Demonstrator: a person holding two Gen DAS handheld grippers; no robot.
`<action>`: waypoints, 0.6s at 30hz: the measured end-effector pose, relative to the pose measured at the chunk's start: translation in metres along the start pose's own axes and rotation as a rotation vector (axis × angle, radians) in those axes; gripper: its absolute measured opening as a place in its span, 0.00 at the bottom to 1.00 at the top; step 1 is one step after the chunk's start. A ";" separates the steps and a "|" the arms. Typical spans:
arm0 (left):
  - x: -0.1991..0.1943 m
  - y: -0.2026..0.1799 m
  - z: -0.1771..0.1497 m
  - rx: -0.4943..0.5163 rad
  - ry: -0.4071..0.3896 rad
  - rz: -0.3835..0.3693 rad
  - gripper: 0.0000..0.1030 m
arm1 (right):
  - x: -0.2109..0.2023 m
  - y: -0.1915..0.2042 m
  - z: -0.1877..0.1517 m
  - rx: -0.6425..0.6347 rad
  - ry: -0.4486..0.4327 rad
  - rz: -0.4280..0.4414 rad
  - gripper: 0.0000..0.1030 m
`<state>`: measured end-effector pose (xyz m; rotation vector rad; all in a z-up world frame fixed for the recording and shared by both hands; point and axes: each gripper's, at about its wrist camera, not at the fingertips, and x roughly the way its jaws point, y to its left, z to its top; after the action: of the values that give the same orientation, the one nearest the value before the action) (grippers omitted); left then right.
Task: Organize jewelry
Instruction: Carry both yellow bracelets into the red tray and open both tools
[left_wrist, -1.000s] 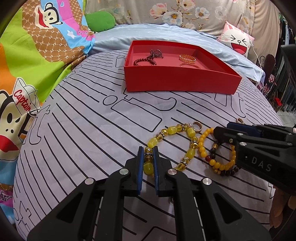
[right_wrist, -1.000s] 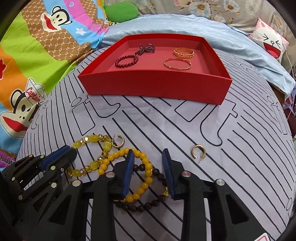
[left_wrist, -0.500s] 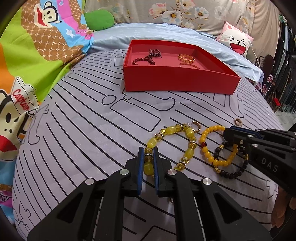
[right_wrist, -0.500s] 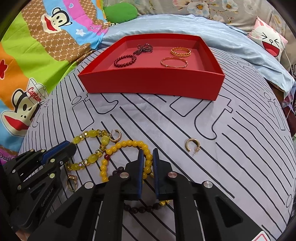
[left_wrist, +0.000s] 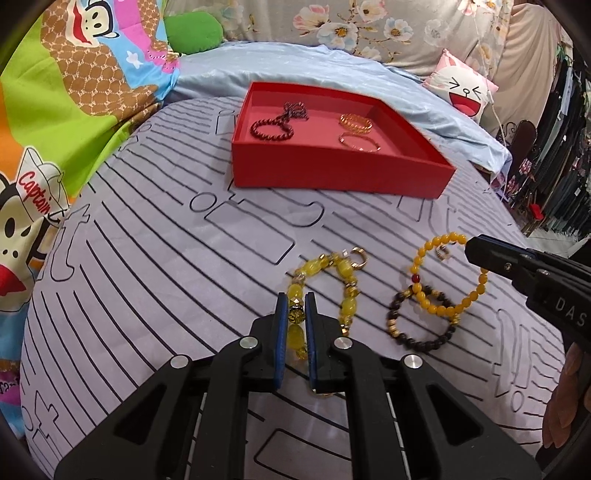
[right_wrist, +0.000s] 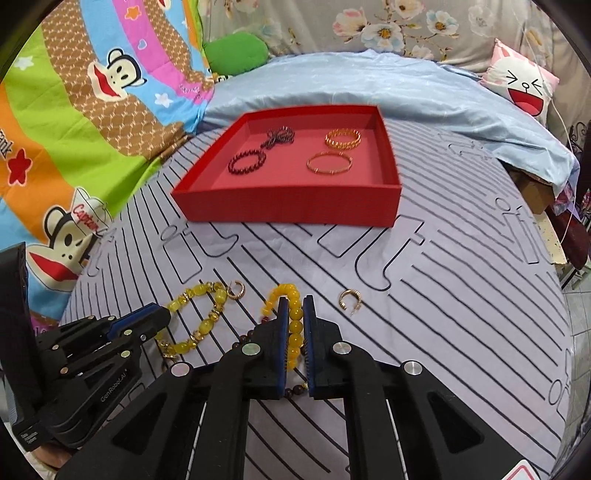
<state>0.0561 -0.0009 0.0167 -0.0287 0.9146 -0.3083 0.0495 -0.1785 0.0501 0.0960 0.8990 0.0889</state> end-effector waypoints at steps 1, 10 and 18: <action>-0.002 -0.001 0.002 0.000 -0.003 -0.005 0.09 | -0.003 -0.001 0.002 0.001 -0.006 0.000 0.07; -0.028 -0.016 0.026 0.030 -0.046 -0.054 0.09 | -0.017 -0.006 0.013 0.013 -0.038 -0.005 0.07; -0.043 -0.031 0.055 0.072 -0.088 -0.082 0.09 | -0.023 -0.010 0.029 0.023 -0.070 -0.007 0.07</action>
<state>0.0671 -0.0244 0.0887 -0.0132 0.8161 -0.4125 0.0580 -0.1920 0.0848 0.1166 0.8302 0.0689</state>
